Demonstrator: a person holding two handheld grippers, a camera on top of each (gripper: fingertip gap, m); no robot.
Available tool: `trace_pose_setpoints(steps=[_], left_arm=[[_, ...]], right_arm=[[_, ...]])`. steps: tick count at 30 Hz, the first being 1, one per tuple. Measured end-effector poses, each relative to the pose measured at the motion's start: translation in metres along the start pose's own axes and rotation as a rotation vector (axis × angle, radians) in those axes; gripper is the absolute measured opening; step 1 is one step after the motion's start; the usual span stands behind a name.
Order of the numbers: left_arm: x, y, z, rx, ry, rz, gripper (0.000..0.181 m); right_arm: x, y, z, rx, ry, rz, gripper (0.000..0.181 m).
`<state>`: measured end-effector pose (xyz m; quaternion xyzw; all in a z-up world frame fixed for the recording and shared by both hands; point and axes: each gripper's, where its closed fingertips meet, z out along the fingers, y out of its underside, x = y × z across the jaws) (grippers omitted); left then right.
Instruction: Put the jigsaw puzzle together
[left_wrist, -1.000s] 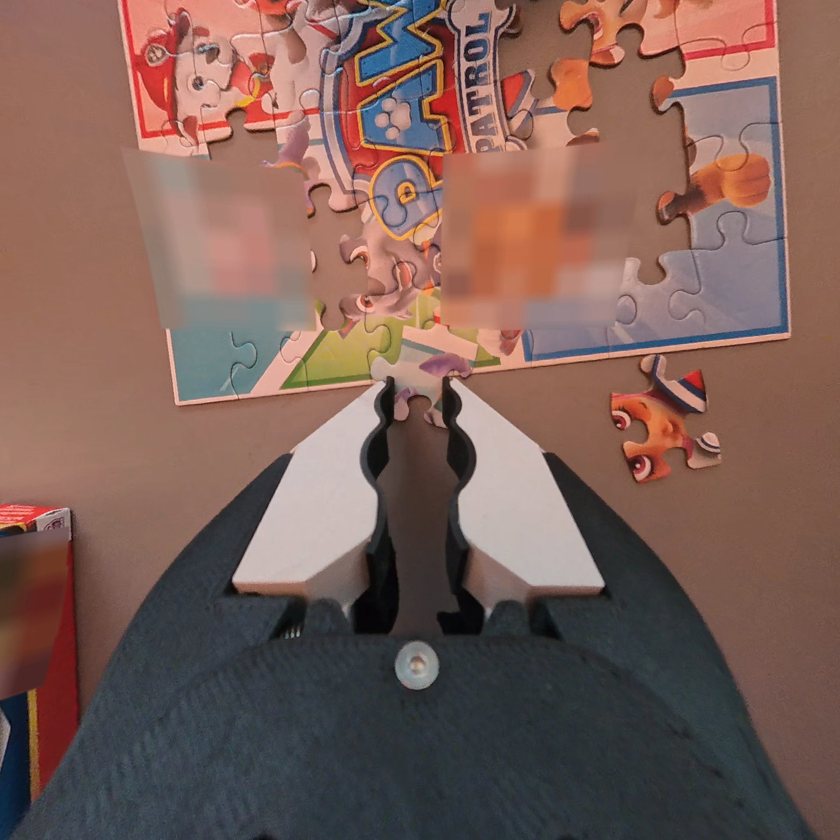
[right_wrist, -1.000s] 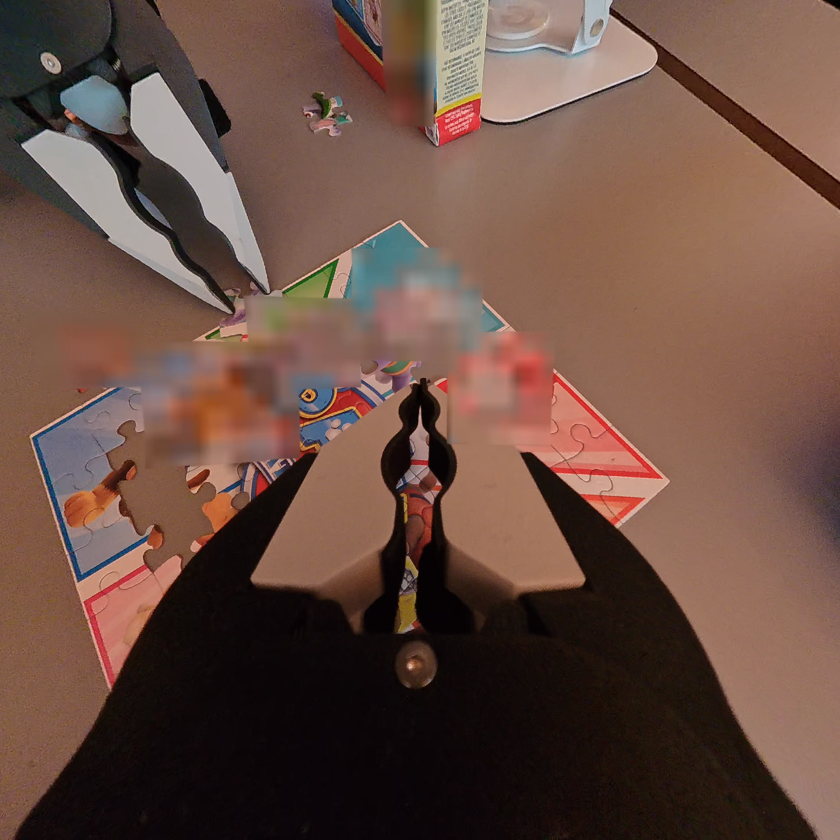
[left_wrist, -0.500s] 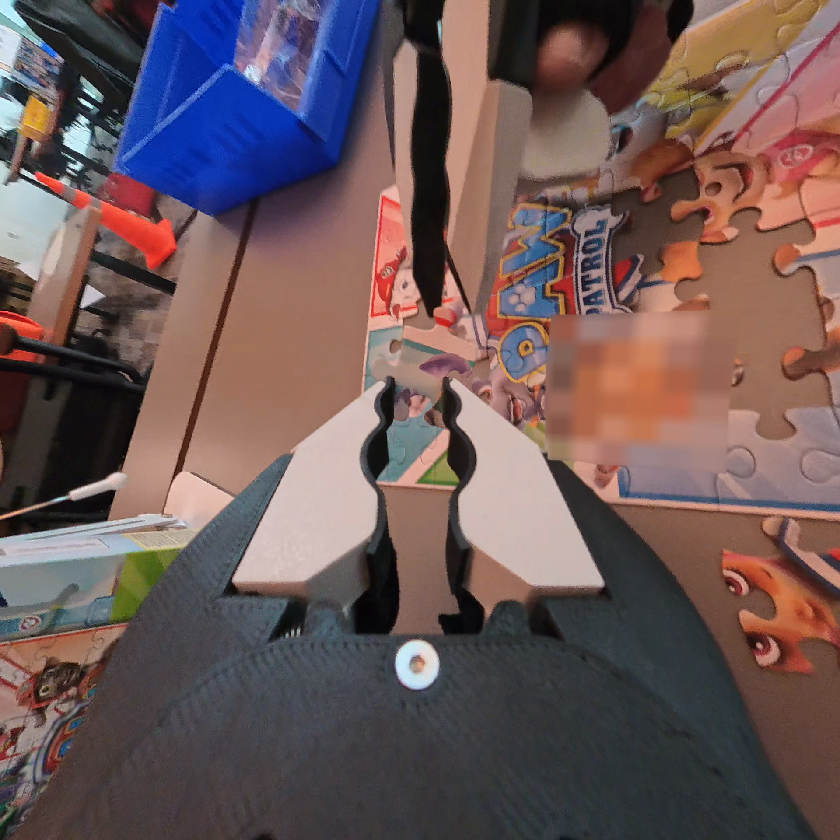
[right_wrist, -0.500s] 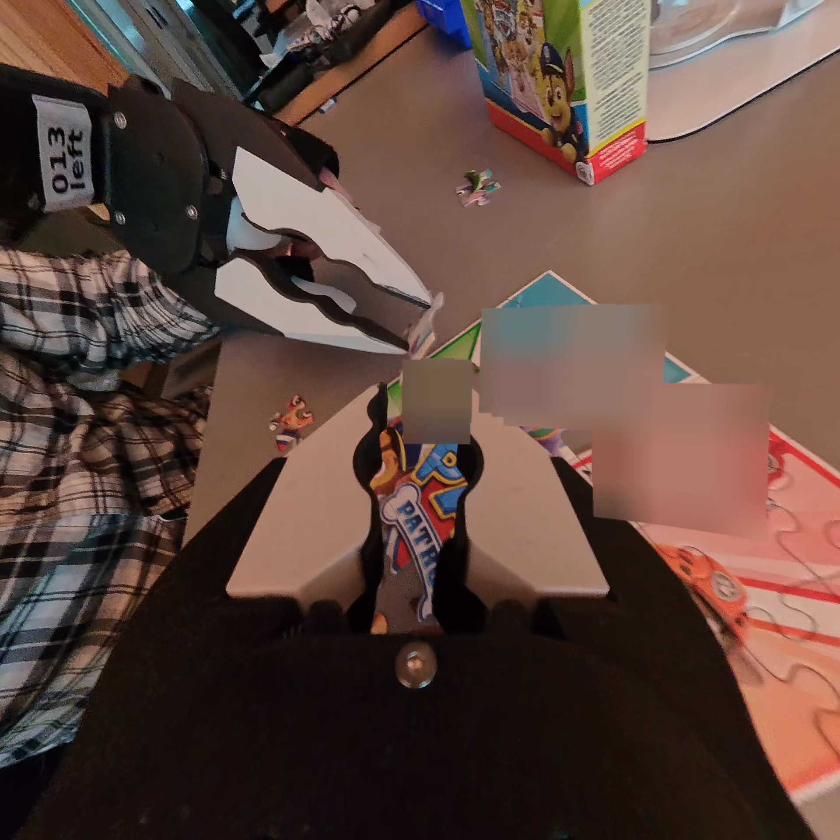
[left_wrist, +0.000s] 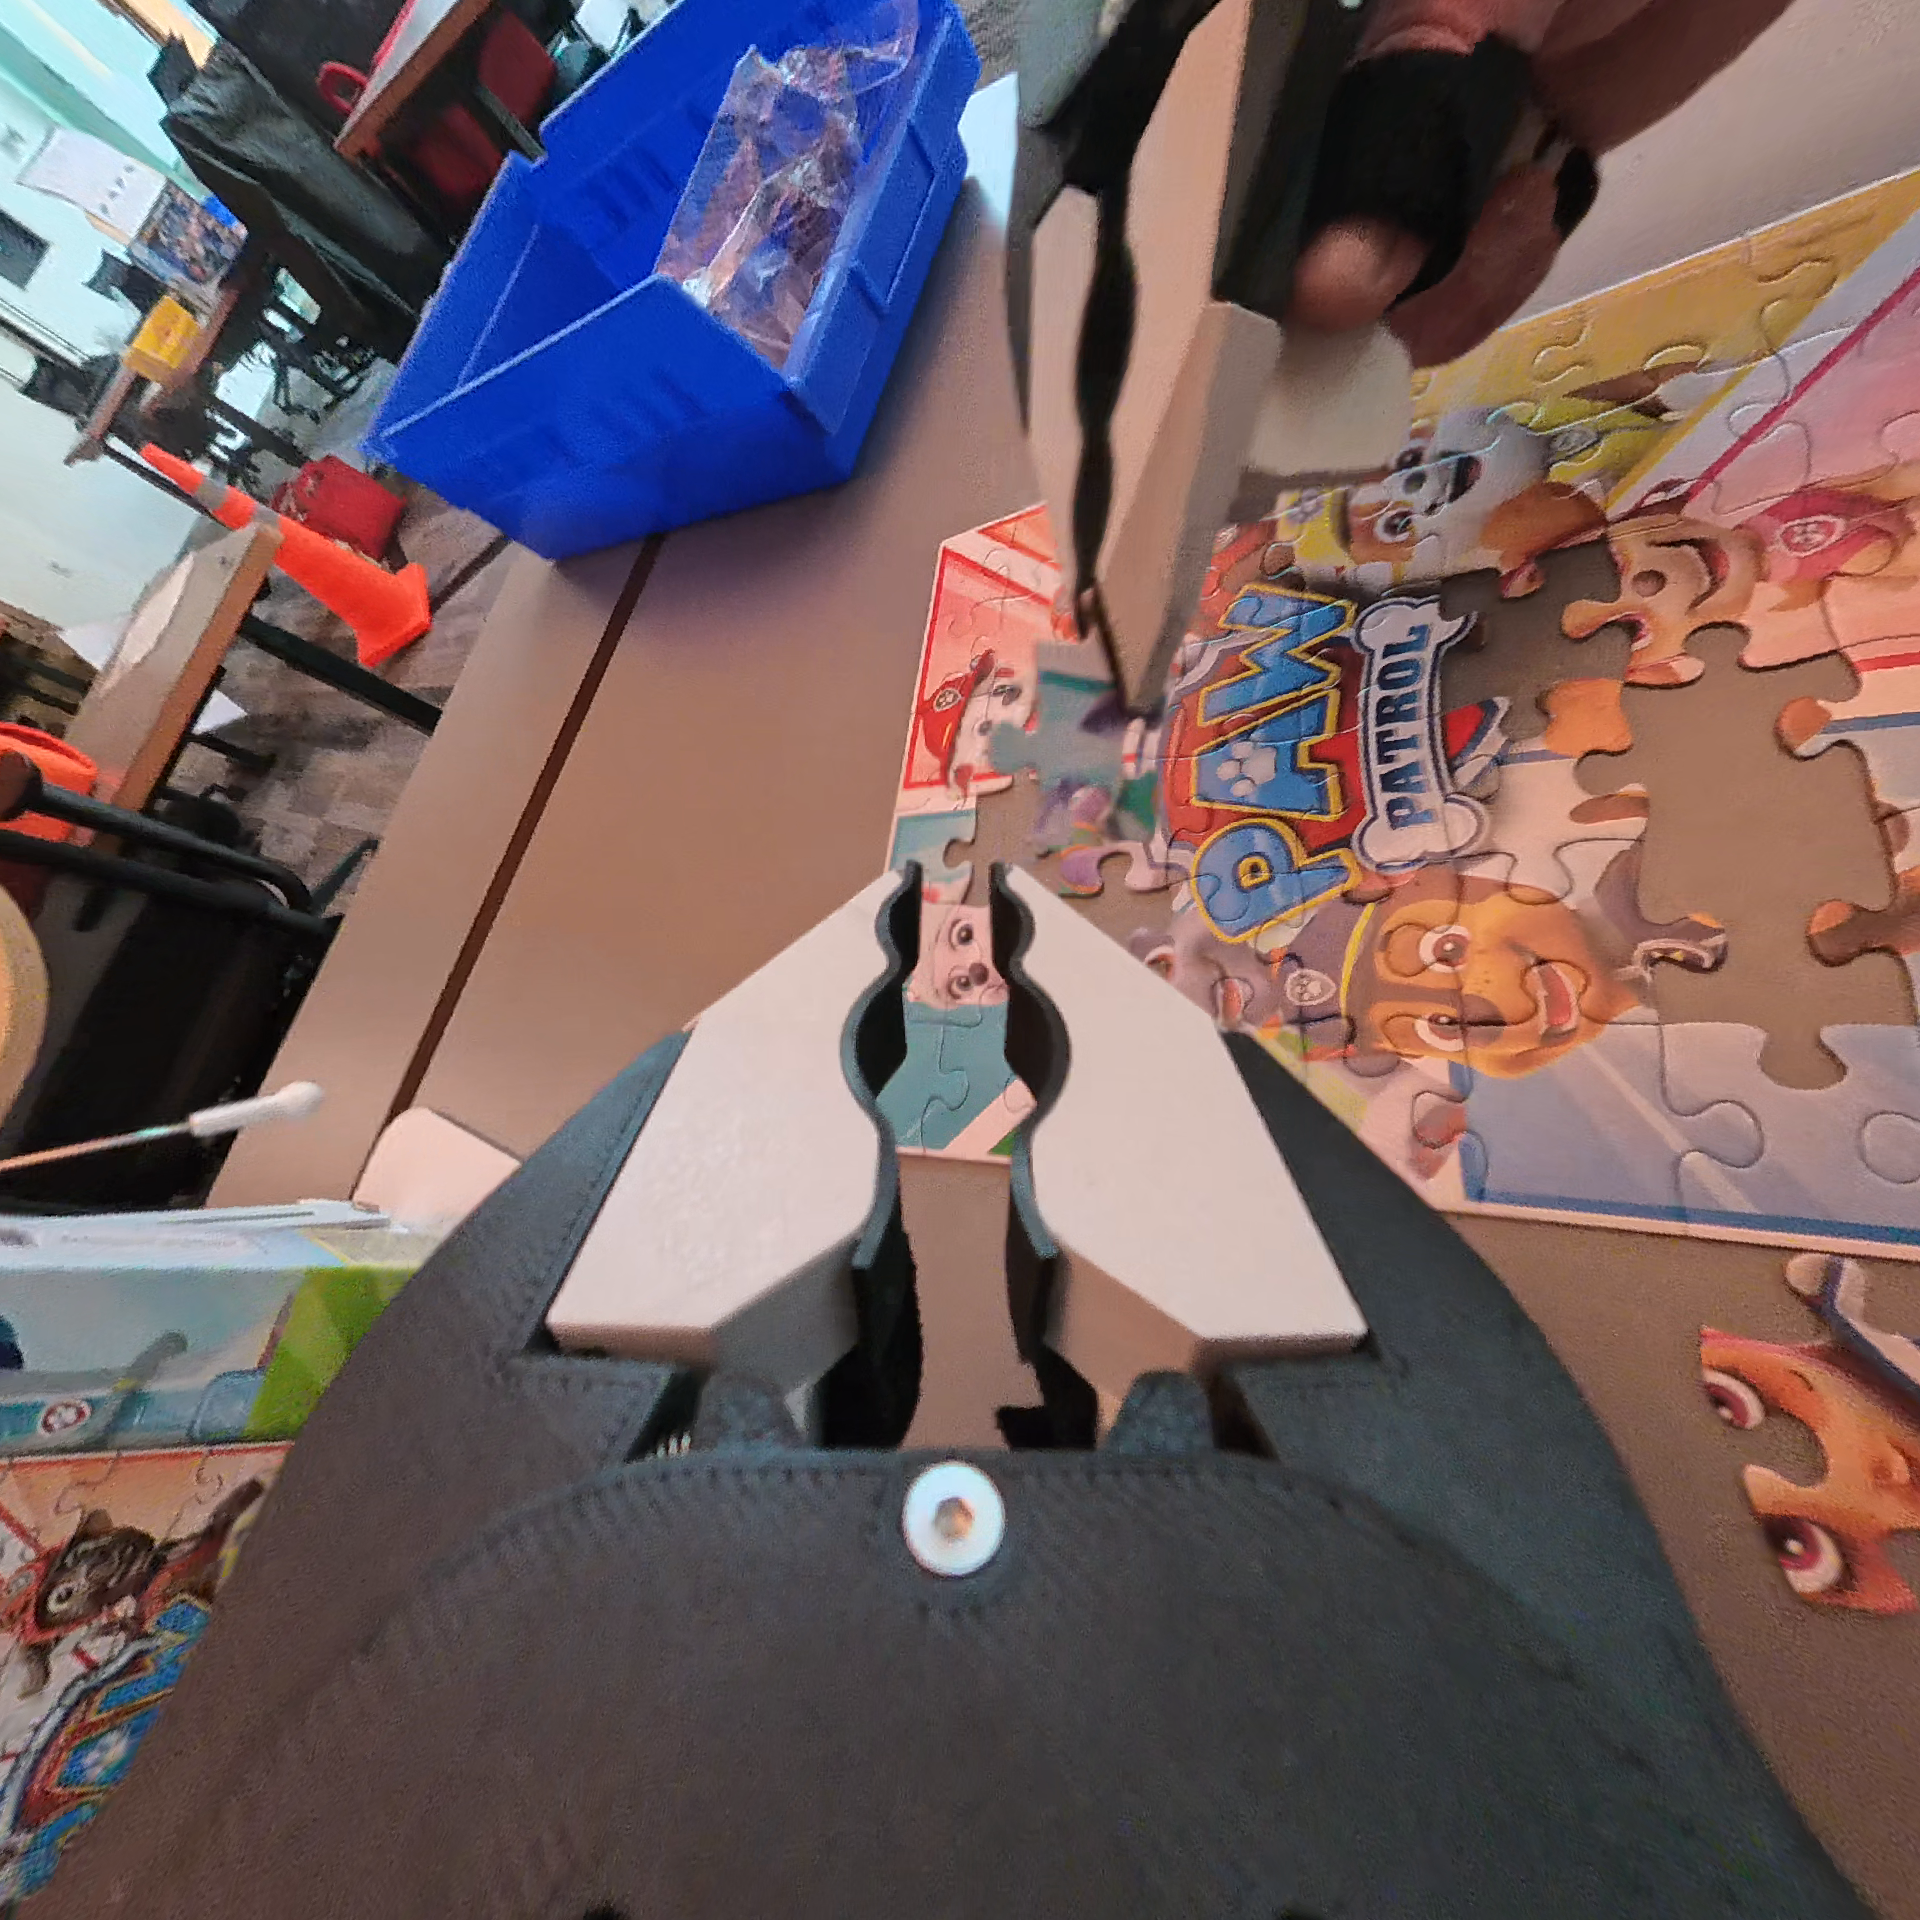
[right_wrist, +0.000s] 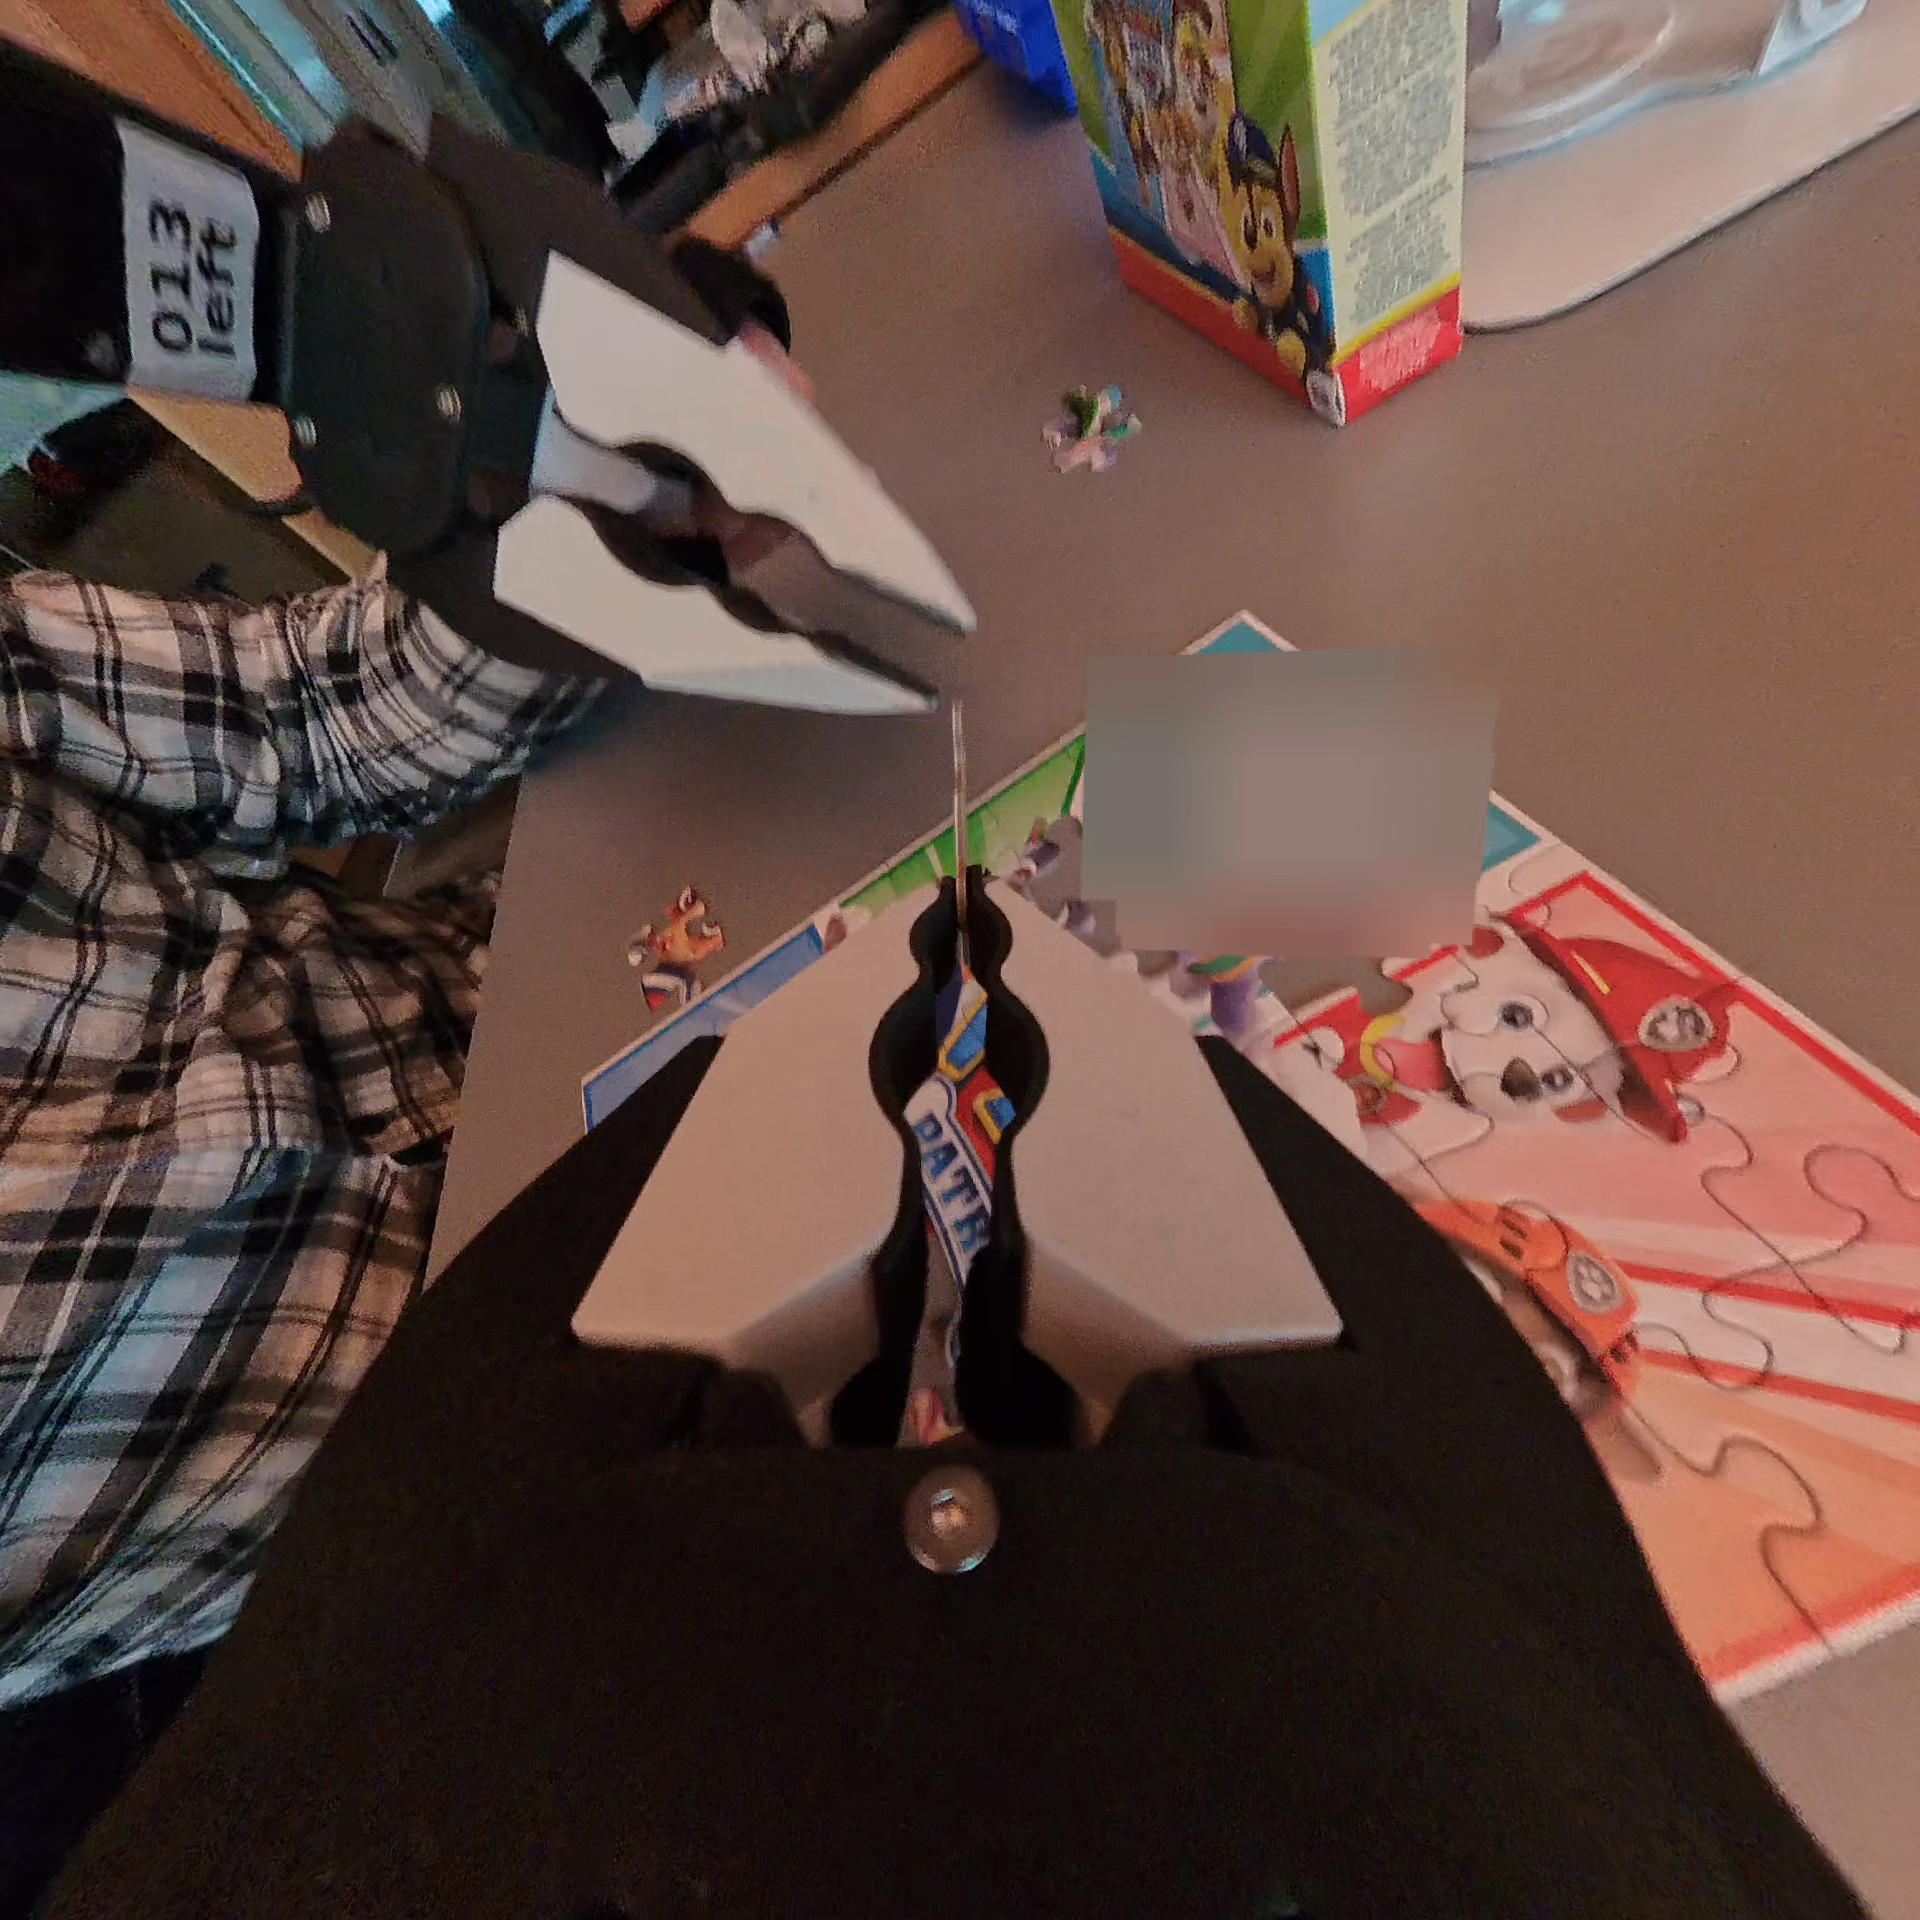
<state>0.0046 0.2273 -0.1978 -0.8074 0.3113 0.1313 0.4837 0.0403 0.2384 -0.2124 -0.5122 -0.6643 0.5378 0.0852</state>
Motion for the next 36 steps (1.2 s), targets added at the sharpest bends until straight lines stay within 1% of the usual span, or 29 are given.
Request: trace_pose_setpoints(steps=[3,7,9,11,12,15,17,21,23,26,27,30,36], left_arm=[[0.002,0.001,0.001,0.042,0.086,-0.074,0.015],[0.014,-0.011,0.007,0.117,0.253,-0.194,0.015],[0.023,-0.016,0.009,0.146,0.363,-0.26,0.012],[0.033,-0.015,0.01,0.144,0.464,-0.314,0.01],[0.037,-0.015,0.01,0.143,0.503,-0.328,0.005],[0.039,-0.013,0.011,0.154,0.54,-0.374,0.0],[0.034,-0.012,0.012,0.16,0.544,-0.437,0.0],[0.018,-0.01,0.01,0.199,0.553,-0.569,0.0],[0.008,-0.009,0.011,0.242,0.539,-0.641,0.0],[-0.005,-0.012,0.009,0.318,0.553,-0.757,0.0],[-0.007,-0.013,0.008,0.34,0.564,-0.787,0.0],[-0.004,-0.012,0.009,0.347,0.594,-0.818,0.0],[-0.007,-0.015,0.006,0.367,0.605,-0.828,0.0]], right_arm=[[0.009,0.012,-0.006,-0.095,0.033,0.002,0.0],[0.0,0.014,-0.006,-0.217,0.025,-0.085,0.0],[-0.004,0.015,-0.005,-0.29,0.031,-0.144,0.0],[-0.01,0.012,-0.002,-0.336,0.025,-0.192,0.0],[-0.011,0.01,-0.001,-0.35,0.024,-0.21,0.0],[-0.01,0.005,0.001,-0.391,0.035,-0.245,0.0],[-0.006,-0.003,0.003,-0.366,0.041,-0.236,0.0],[0.0,-0.024,0.008,-0.251,0.036,-0.197,0.002],[0.006,-0.035,0.01,-0.181,0.037,-0.164,0.003],[0.017,-0.048,0.008,-0.072,0.016,-0.065,0.016],[0.015,-0.051,0.007,-0.041,-0.013,-0.052,0.015],[0.008,-0.054,0.008,0.004,-0.068,-0.057,0.002],[0.002,-0.056,0.007,0.033,-0.102,-0.027,0.0]])
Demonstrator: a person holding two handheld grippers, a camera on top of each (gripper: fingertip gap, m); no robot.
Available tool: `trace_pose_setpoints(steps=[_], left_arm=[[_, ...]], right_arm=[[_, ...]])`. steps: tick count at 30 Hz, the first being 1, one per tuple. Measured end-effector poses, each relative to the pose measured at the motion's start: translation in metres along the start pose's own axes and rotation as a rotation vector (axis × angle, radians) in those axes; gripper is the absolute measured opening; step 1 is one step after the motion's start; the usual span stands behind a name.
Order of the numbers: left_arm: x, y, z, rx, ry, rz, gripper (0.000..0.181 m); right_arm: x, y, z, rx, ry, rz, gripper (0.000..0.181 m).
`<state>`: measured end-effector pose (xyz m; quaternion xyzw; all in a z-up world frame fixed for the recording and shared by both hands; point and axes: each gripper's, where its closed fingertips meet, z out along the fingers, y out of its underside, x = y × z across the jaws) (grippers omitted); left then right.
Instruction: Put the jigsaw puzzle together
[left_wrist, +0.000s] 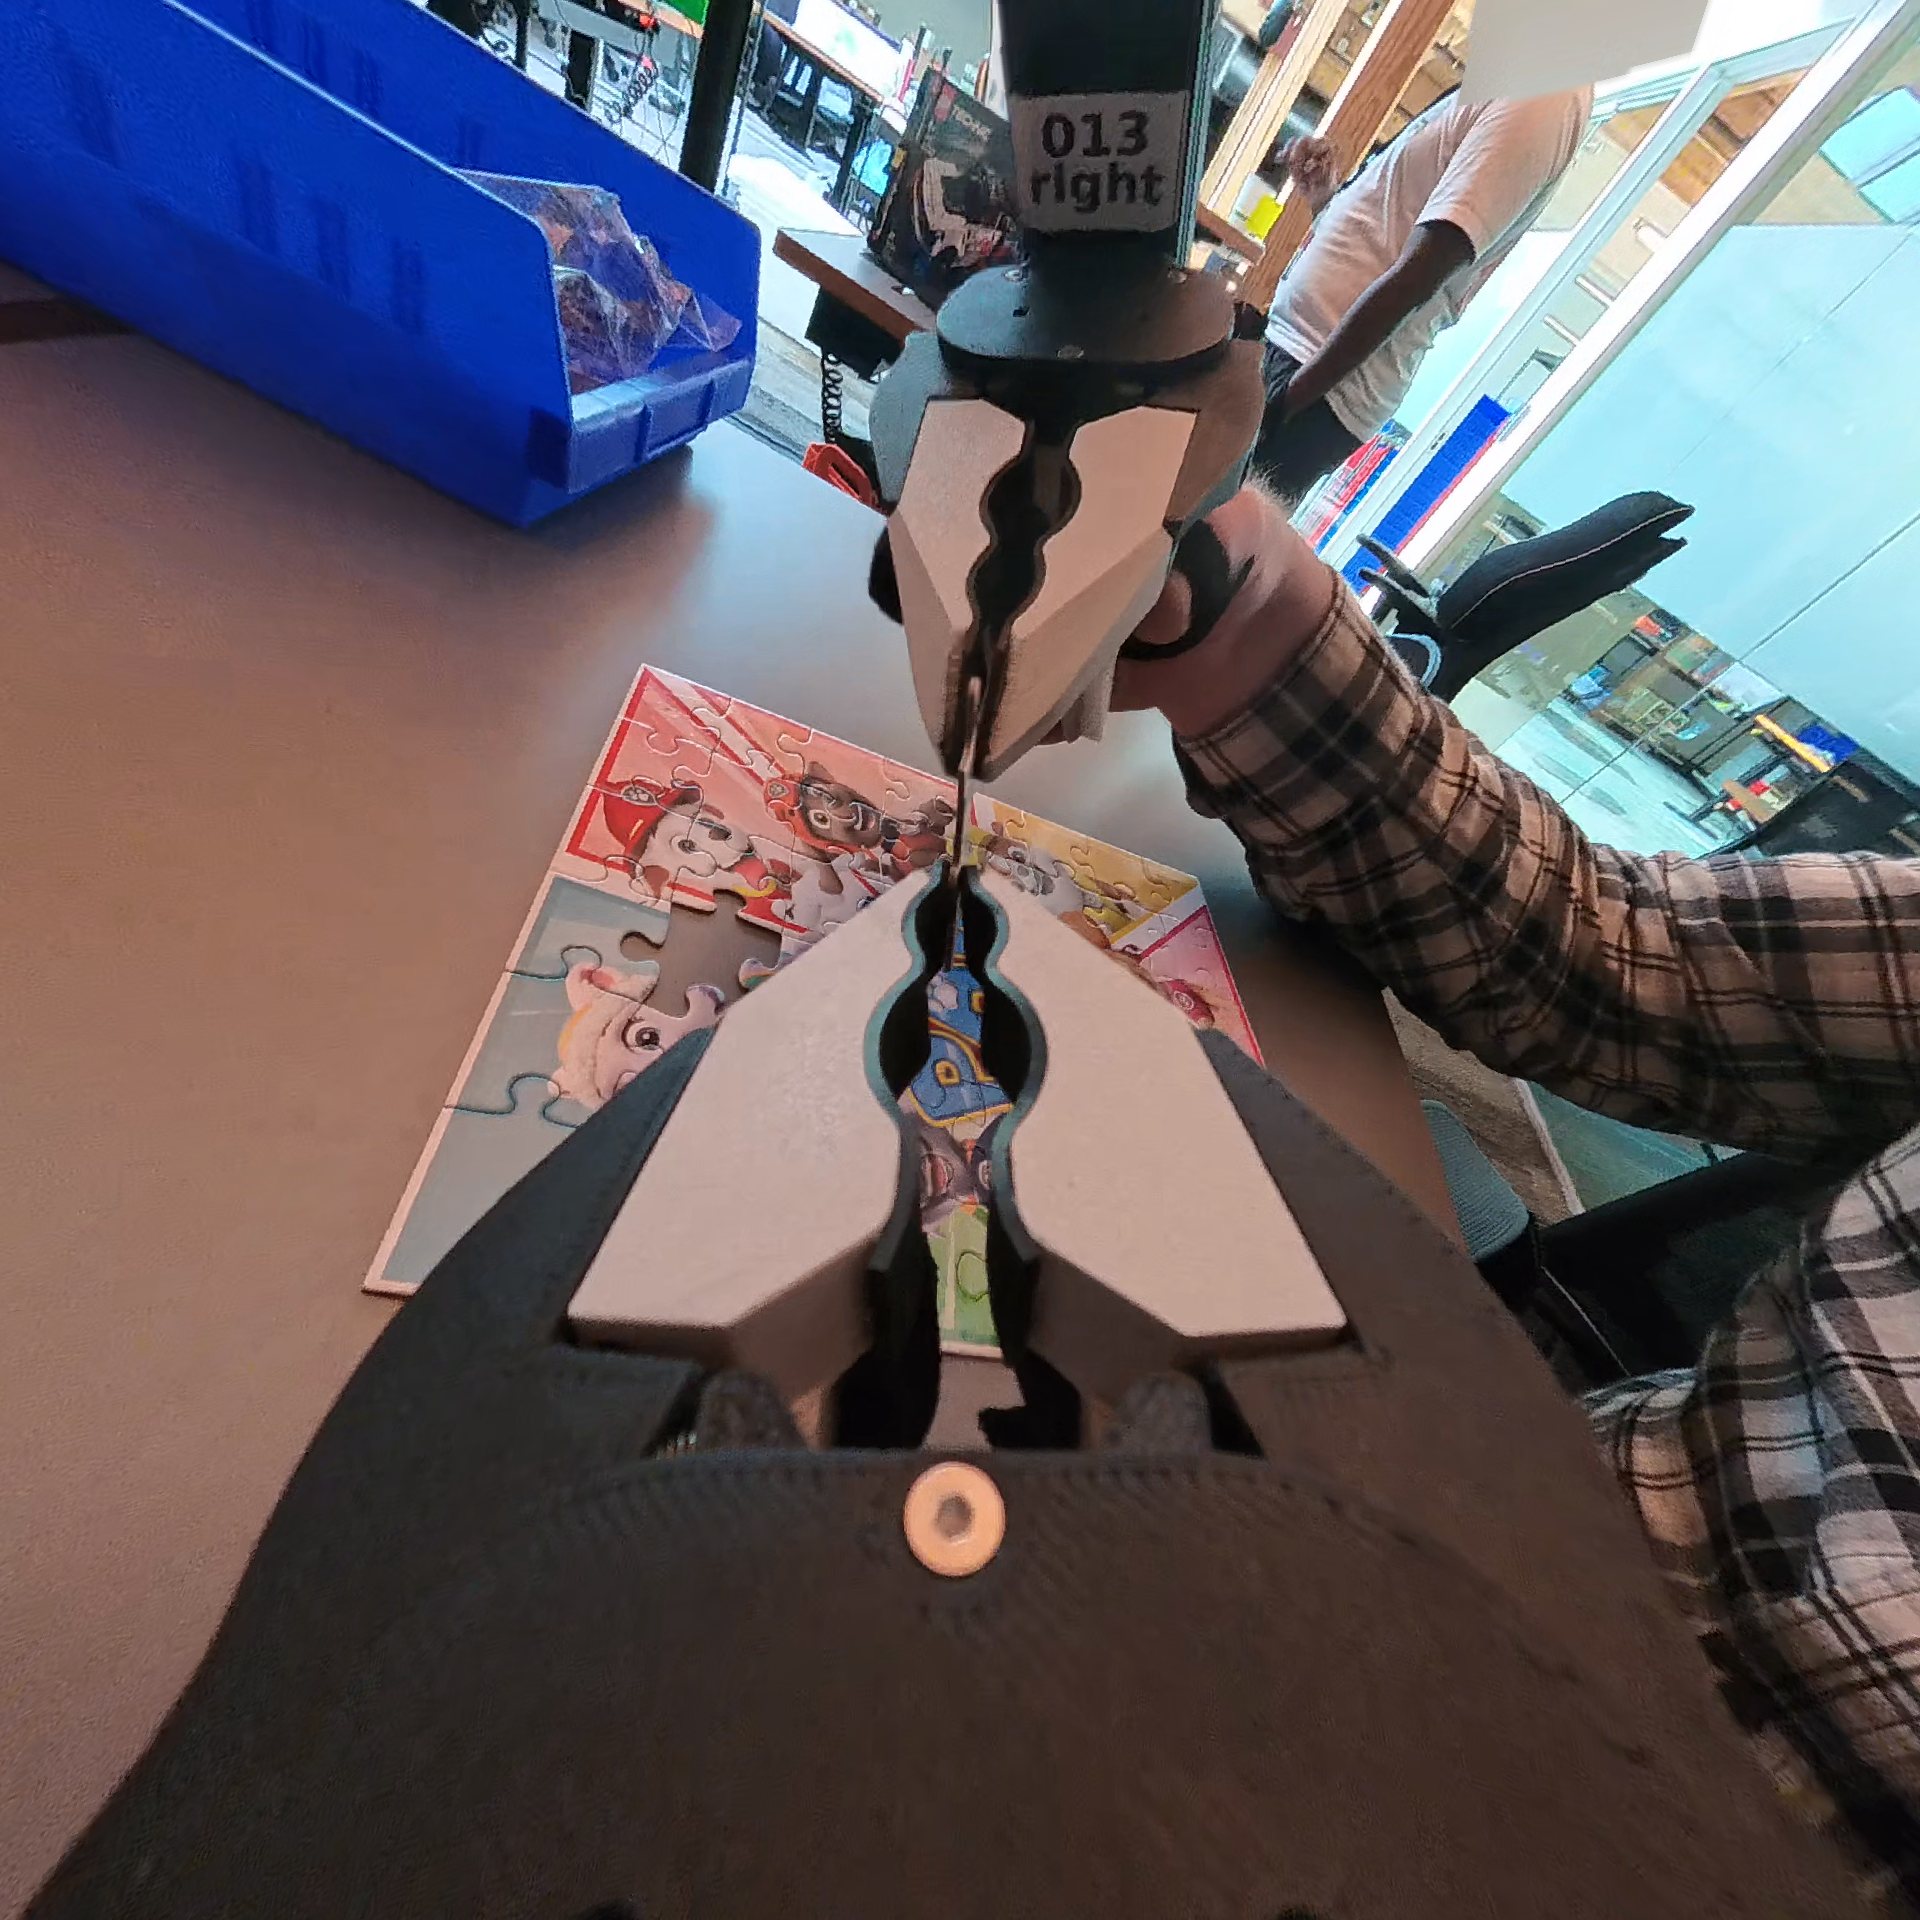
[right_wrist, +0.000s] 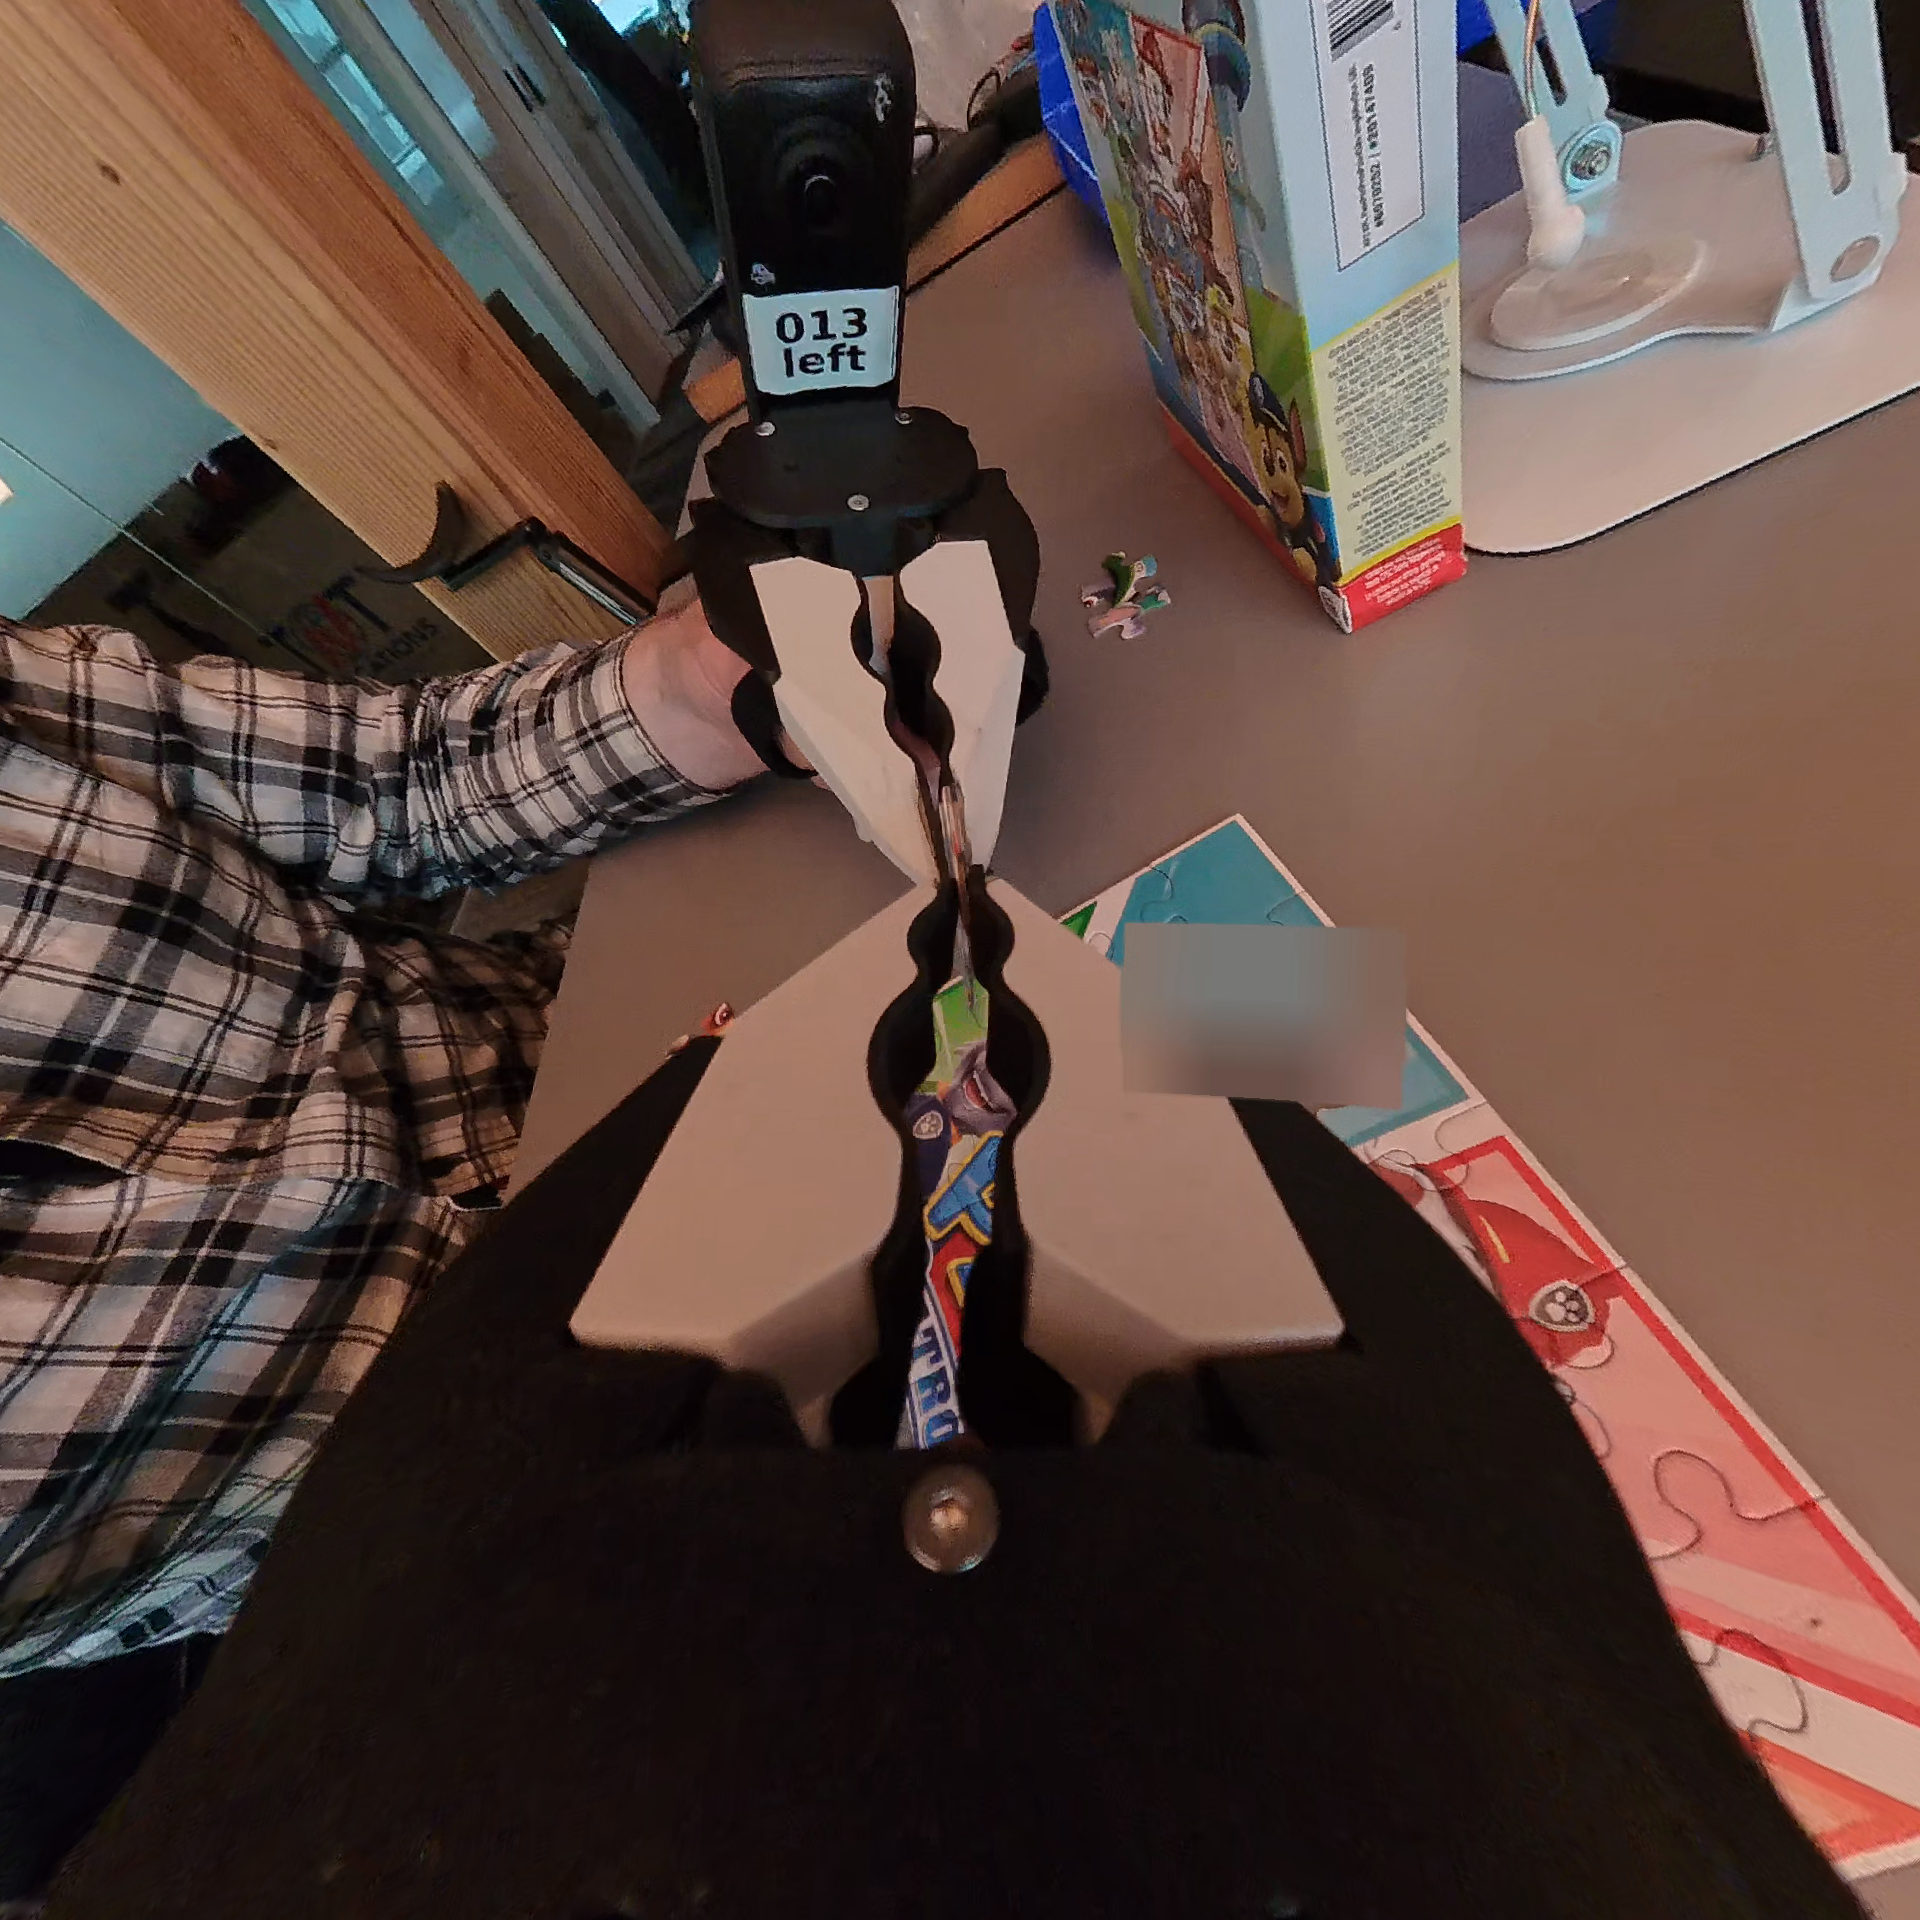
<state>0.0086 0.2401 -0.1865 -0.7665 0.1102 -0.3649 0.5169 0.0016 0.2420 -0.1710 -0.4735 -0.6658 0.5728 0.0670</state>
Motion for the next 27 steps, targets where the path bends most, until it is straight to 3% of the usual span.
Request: trace_pose_setpoints(steps=[11,27], left_arm=[[-0.004,0.009,0.004,-0.07,0.029,-0.011,0.001],[-0.013,0.006,-0.002,-0.085,-0.001,-0.026,0.008]], right_arm=[[0.004,0.018,0.0,-0.017,0.003,0.065,0.0],[0.009,0.015,-0.014,0.03,0.034,0.06,0.0]])
